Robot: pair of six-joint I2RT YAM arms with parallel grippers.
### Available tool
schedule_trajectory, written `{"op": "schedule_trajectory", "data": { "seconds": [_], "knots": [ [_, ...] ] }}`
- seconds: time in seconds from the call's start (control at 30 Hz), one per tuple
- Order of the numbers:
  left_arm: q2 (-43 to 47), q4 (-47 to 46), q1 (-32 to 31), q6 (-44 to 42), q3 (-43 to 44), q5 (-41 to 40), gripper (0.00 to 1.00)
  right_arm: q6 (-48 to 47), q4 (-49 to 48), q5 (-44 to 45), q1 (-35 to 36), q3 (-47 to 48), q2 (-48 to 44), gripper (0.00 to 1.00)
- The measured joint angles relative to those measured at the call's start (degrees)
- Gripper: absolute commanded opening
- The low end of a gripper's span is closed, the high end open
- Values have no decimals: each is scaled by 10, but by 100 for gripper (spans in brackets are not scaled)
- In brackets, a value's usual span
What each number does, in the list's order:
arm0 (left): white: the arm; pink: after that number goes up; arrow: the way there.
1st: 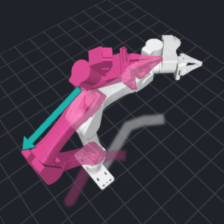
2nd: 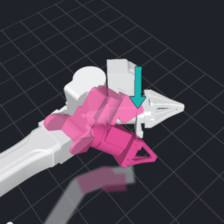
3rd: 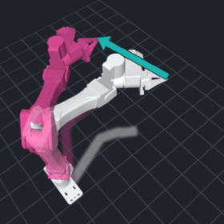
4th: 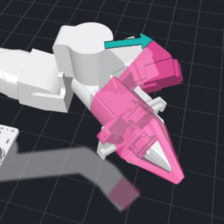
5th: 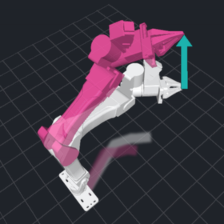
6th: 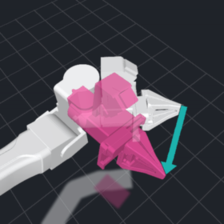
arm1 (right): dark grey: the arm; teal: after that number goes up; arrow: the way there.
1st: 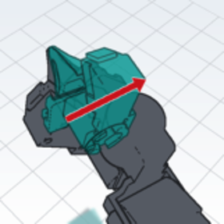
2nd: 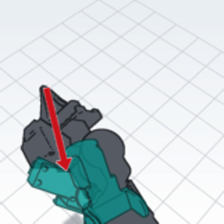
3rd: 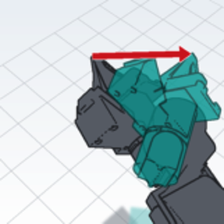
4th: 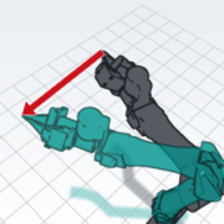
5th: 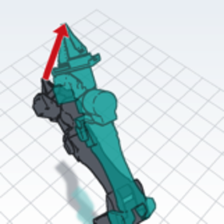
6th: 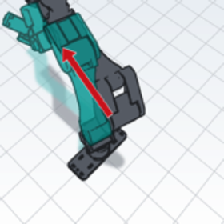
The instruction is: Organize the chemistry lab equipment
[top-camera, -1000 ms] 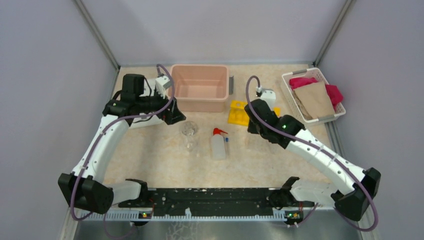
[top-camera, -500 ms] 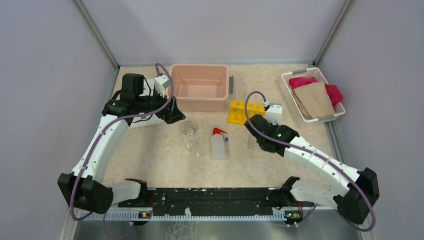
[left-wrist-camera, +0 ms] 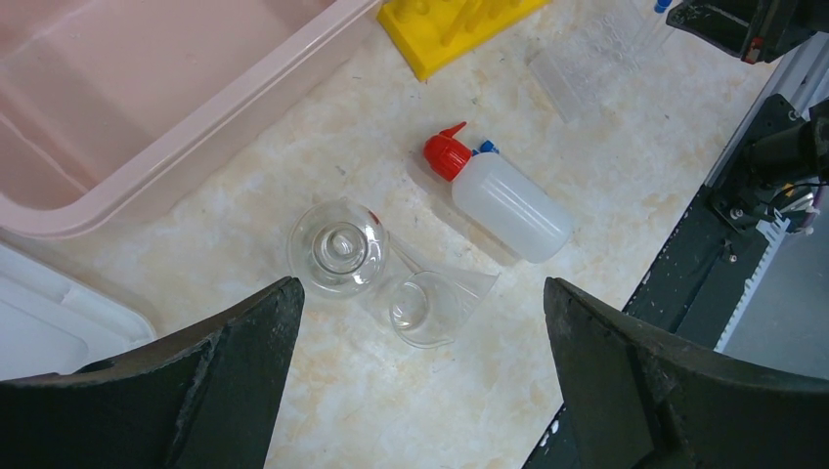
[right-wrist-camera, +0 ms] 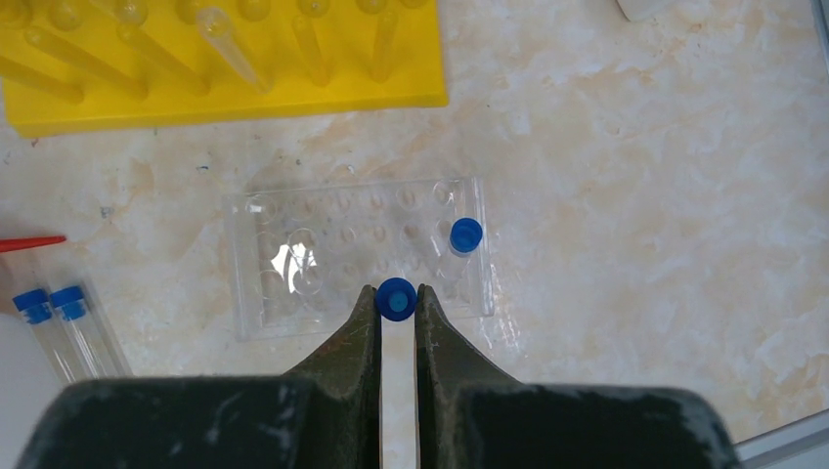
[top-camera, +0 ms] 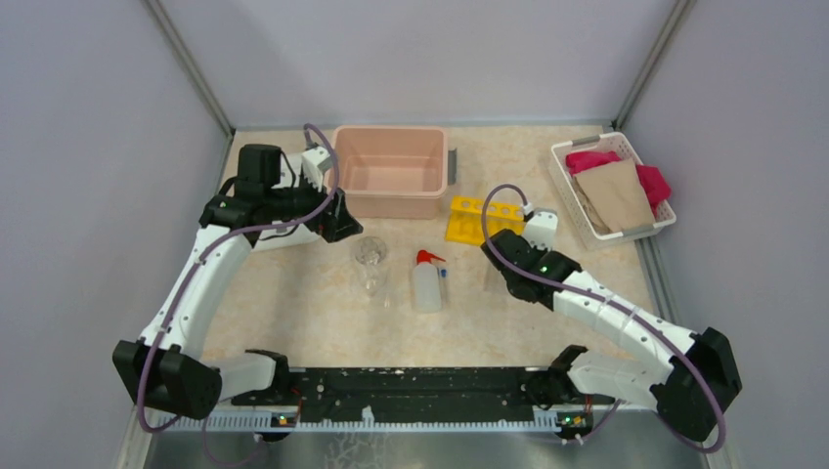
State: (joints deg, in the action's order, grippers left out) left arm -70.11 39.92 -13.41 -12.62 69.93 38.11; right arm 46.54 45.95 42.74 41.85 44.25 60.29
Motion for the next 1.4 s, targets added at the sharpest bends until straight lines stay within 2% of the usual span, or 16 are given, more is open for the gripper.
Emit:
{"op": "schedule_trajectory", "data": {
  "seconds": [1.4],
  "knots": [
    [7, -5, 0, 0, 0, 0, 99, -5, -126, 15, -23, -83, -25, 0]
  ]
}}
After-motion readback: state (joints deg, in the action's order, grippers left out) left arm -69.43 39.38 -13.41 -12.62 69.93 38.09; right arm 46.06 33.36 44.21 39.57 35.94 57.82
